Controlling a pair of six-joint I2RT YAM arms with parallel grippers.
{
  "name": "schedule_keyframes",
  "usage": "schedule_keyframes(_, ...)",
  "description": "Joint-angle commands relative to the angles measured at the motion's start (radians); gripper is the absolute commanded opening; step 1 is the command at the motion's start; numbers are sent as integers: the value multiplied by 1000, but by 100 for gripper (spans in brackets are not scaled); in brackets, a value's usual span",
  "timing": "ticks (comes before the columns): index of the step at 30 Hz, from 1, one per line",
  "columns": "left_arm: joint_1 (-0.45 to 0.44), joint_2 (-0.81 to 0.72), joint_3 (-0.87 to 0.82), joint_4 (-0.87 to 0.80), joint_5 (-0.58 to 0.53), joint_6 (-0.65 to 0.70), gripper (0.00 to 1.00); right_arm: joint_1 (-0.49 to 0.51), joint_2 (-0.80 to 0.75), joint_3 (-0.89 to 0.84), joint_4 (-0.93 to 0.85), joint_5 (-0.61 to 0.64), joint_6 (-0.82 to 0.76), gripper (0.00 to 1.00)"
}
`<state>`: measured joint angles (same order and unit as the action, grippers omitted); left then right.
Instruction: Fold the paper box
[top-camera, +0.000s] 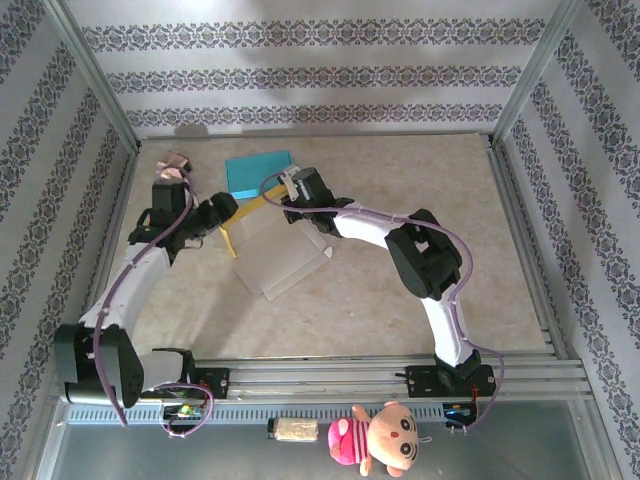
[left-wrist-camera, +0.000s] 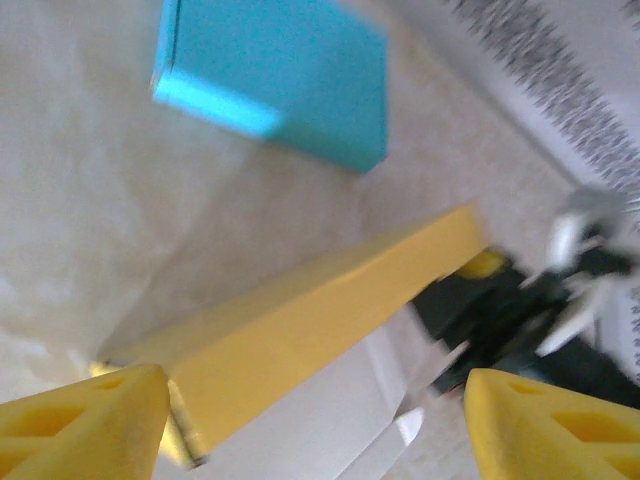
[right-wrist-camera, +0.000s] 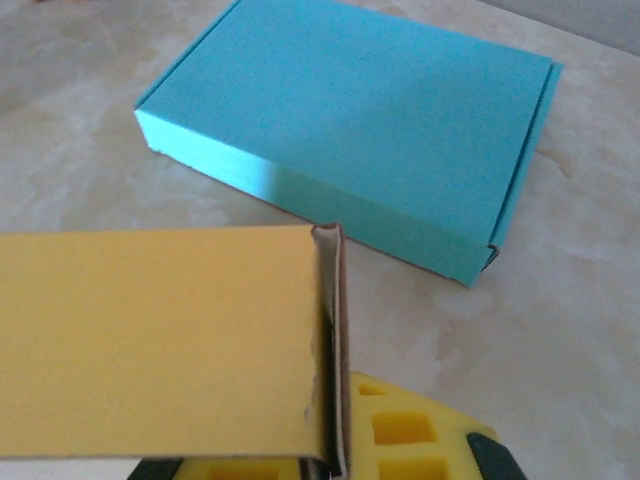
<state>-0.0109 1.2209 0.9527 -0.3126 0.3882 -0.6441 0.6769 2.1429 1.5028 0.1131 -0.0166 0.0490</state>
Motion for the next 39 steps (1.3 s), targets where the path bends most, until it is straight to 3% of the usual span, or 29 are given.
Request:
schedule_keyframes(1, 9, 23, 148, -177, -53, 117, 77, 0, -83, -82, -39, -162, -100, 3)
schedule_keyframes(4, 8, 105, 227, -281, -27, 225, 78, -8, -140, -171, -33, -259, -149, 3)
schedule_keyframes(7, -12, 190, 294, -353, 120, 332, 80, -18, -179, -238, -37, -307, -189, 3)
schedule_keyframes(10, -94, 306, 381, -444, 242, 426, 82, -32, -195, -277, -23, -333, -189, 4)
schedule_keyframes(17, -129, 403, 260, -214, 361, 296, 80, -30, -183, -320, 15, -352, -212, 8)
schedule_keyframes(21, -130, 442, 248, -166, 331, 279, 70, -23, -179, -328, 26, -365, -229, 9)
schedule_keyframes(23, -130, 462, 239, -119, 374, 259, 66, -19, -174, -331, 31, -381, -235, 9)
schedule_keyframes(29, -142, 501, 196, 12, 493, 200, 66, -14, -169, -335, 30, -371, -255, 9)
schedule_keyframes(36, -142, 516, 156, 102, 559, 162, 66, -8, -161, -331, 28, -361, -256, 9)
schedule_keyframes(39, -141, 531, 156, 99, 550, 164, 55, -8, -160, -331, 34, -353, -250, 13)
